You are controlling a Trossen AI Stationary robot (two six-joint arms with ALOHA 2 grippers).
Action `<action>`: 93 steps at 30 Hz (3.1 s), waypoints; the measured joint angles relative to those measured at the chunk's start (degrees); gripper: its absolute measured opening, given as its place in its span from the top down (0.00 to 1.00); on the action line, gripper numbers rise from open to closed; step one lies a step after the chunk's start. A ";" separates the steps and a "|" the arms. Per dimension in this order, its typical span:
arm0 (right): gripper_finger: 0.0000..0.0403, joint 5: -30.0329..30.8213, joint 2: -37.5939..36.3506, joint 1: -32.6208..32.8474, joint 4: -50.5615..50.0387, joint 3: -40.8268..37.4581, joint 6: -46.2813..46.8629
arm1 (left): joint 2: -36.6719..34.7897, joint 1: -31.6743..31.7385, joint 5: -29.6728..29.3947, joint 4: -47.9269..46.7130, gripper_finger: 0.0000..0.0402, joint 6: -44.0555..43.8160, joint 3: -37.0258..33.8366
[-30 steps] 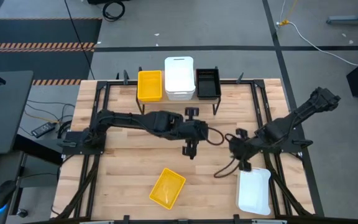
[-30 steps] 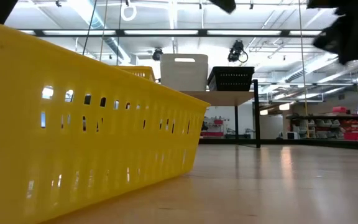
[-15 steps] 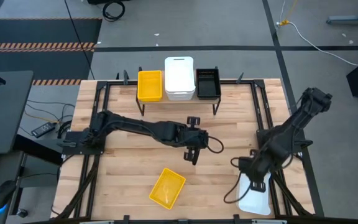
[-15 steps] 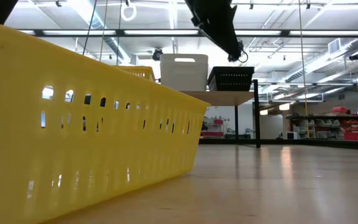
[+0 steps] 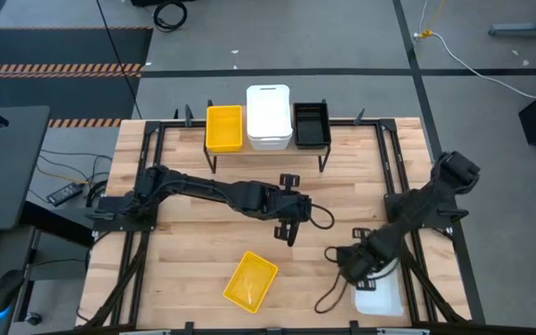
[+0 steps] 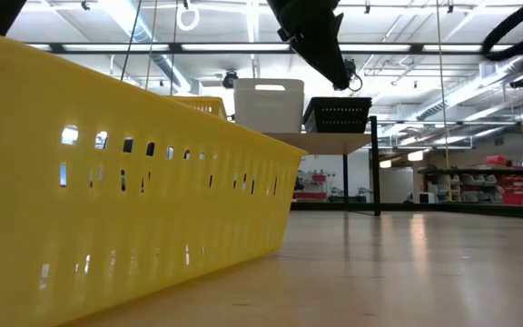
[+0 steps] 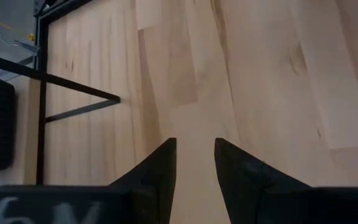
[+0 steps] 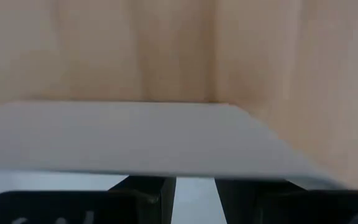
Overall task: Stack baskets on shelf by color
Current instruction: Stack the white bin on the white bin on the shelf
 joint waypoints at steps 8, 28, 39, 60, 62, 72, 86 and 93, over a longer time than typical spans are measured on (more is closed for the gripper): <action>0.73 17.17 2.42 -12.84 2.73 -0.01 -16.80 | -2.15 -0.07 -3.43 -5.55 0.71 -1.03 0.00; 0.73 14.22 -17.55 -23.74 -5.28 -0.02 -15.76 | -4.01 -1.46 3.80 -0.22 0.71 -7.75 0.00; 0.73 17.29 -31.82 -5.93 -23.64 -0.02 12.73 | 2.33 -5.73 10.69 12.28 0.70 -7.67 0.00; 0.73 24.73 -29.54 -1.70 -23.50 -0.04 10.39 | 8.27 -7.38 18.90 23.21 0.37 -13.41 0.18; 0.73 25.18 -29.54 -1.70 -23.71 -0.04 9.99 | 9.34 -7.62 17.58 22.95 0.37 -13.66 0.02; 0.73 26.11 -29.54 -1.70 -23.58 -0.04 9.94 | 13.82 -6.76 13.71 26.11 0.41 -14.46 0.05; 0.73 26.59 -29.54 -1.70 -23.61 -0.04 9.81 | 15.74 -6.49 11.59 23.71 0.56 -14.29 0.11; 0.73 26.66 -29.54 -1.70 -23.68 -0.04 9.77 | 15.81 -6.43 11.26 22.78 0.80 -14.27 0.09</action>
